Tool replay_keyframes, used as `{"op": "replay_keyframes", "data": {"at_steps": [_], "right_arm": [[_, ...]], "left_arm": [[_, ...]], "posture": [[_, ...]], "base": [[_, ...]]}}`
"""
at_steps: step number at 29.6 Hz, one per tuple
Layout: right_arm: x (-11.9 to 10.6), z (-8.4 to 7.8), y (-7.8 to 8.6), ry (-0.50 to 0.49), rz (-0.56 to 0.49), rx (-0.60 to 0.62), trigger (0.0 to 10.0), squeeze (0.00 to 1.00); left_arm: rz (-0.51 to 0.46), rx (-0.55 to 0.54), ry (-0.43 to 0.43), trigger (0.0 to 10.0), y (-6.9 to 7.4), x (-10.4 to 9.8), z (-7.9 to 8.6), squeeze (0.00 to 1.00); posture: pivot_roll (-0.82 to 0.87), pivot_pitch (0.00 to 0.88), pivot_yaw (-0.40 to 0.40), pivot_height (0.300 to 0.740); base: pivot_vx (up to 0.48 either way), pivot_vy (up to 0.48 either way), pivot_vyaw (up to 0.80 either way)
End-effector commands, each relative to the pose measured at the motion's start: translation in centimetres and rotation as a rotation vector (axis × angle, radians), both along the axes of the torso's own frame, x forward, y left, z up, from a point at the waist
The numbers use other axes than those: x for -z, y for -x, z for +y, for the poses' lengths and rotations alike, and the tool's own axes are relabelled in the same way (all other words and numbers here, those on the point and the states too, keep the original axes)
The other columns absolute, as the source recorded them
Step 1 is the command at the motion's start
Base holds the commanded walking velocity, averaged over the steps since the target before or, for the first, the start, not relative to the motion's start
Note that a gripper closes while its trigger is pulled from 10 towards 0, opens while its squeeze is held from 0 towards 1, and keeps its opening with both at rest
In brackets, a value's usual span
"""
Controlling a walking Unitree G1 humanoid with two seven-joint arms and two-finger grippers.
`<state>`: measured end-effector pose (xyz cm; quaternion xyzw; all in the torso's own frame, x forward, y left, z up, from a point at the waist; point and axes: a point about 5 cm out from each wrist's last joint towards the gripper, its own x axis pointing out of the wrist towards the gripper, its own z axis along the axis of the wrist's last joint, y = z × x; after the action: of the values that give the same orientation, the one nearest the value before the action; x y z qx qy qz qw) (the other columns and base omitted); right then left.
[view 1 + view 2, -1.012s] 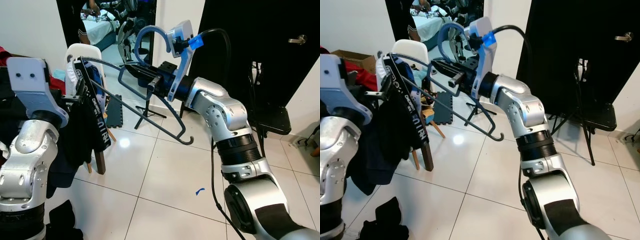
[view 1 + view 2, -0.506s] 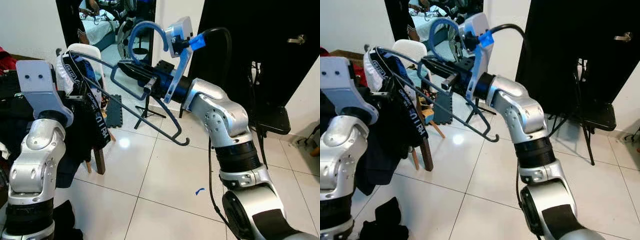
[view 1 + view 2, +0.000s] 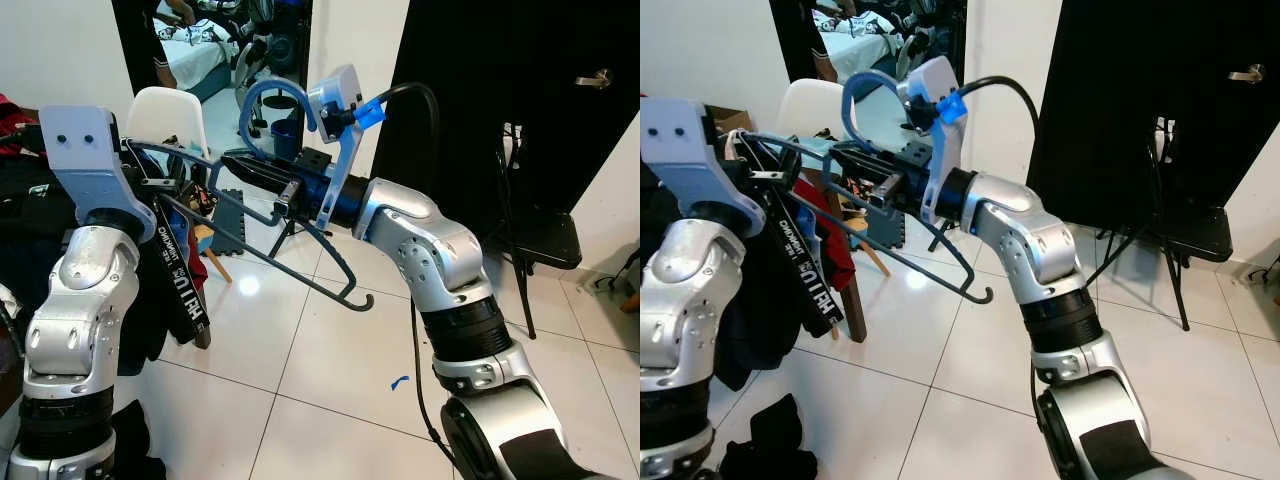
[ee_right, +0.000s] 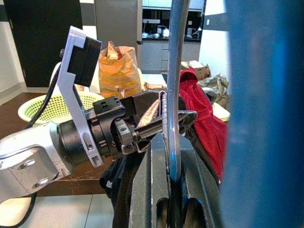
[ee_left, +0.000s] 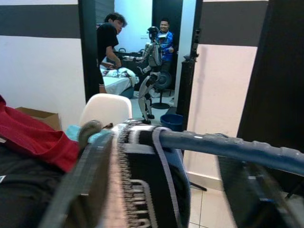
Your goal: Hang hanger
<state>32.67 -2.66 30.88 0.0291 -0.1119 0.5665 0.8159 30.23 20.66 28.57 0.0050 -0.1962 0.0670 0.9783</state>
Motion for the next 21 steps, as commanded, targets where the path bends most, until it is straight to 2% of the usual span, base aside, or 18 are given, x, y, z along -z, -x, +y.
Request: {"op": "replay_keyframes", "data": {"at_steps": [1, 5, 7, 8, 9, 10, 11, 12, 18, 19, 21], "right_arm": [[-0.4, 0.0, 0.4, -0.014, -0.011, -0.008, 10.0, 0.00], [-0.4, -0.1, 0.3, -0.013, -0.011, -0.003, 10.0, 0.00], [-0.5, -0.2, 0.1, -0.014, -0.010, 0.011, 10.0, 0.00], [-0.5, -0.2, 0.1, -0.014, -0.010, 0.011, 10.0, 0.00], [-0.6, -0.3, 0.0, -0.016, -0.010, 0.017, 10.0, 0.00], [-0.6, -0.3, 0.0, -0.016, -0.010, 0.017, 10.0, 0.00], [-0.6, -0.4, -0.1, -0.017, -0.010, 0.021, 10.0, 0.00], [-0.7, -0.4, -0.2, -0.019, -0.011, 0.025, 10.0, 0.00], [-0.9, -0.4, -0.3, -0.024, -0.014, 0.029, 10.0, 0.00], [-0.9, -0.4, -0.3, -0.028, -0.014, 0.029, 10.0, 0.00], [-0.9, -0.4, -0.3, -0.028, -0.014, 0.029, 10.0, 0.00]], "left_arm": [[0.025, -0.022, 0.001, 3.5, -0.1, 0.5, 0.2, 0.00], [0.037, -0.042, -0.003, 3.5, -0.1, 0.6, 0.5, 0.00], [0.061, -0.073, -0.013, 4.5, -0.1, 0.8, 0.9, 0.00], [0.061, -0.073, -0.013, 4.5, -0.1, 0.8, 0.9, 0.00], [0.073, -0.085, -0.019, 5.6, 0.0, 0.8, 1.1, 0.00], [0.073, -0.085, -0.019, 5.6, 0.0, 0.8, 1.1, 0.00], [0.086, -0.094, -0.023, 9.1, 0.0, 0.9, 1.1, 0.00], [0.098, -0.099, -0.025, 10.0, 0.0, 1.0, 1.2, 0.00], [0.137, -0.093, -0.021, 10.0, 0.0, 1.6, 0.9, 0.00], [0.150, -0.083, -0.020, 10.0, 0.0, 1.8, 0.8, 1.00], [0.150, -0.083, -0.020, 10.0, 0.0, 1.8, 0.8, 1.00]], "posture": [[-0.02, 0.000, -0.056, 0.740], [-0.02, 0.000, -0.057, 0.740], [-0.01, 0.000, -0.057, 0.740], [-0.01, 0.000, -0.057, 0.740], [-0.01, 0.000, -0.057, 0.740], [-0.01, 0.000, -0.057, 0.740], [-0.01, 0.000, -0.059, 0.740], [-0.01, 0.000, -0.059, 0.740], [-0.01, 0.000, -0.059, 0.740], [-0.01, 0.000, -0.056, 0.740], [-0.01, 0.000, -0.056, 0.740]], "base": [[0.000, 0.000, 0.00], [0.000, 0.000, 0.00], [0.000, 0.000, 0.00], [0.000, 0.000, 0.00], [0.000, 0.000, 0.00], [0.000, 0.000, 0.00], [0.000, 0.000, 0.00], [0.000, 0.000, 0.00], [0.000, 0.000, 0.00], [0.000, 0.000, 0.00], [0.000, 0.000, 0.00]]}}
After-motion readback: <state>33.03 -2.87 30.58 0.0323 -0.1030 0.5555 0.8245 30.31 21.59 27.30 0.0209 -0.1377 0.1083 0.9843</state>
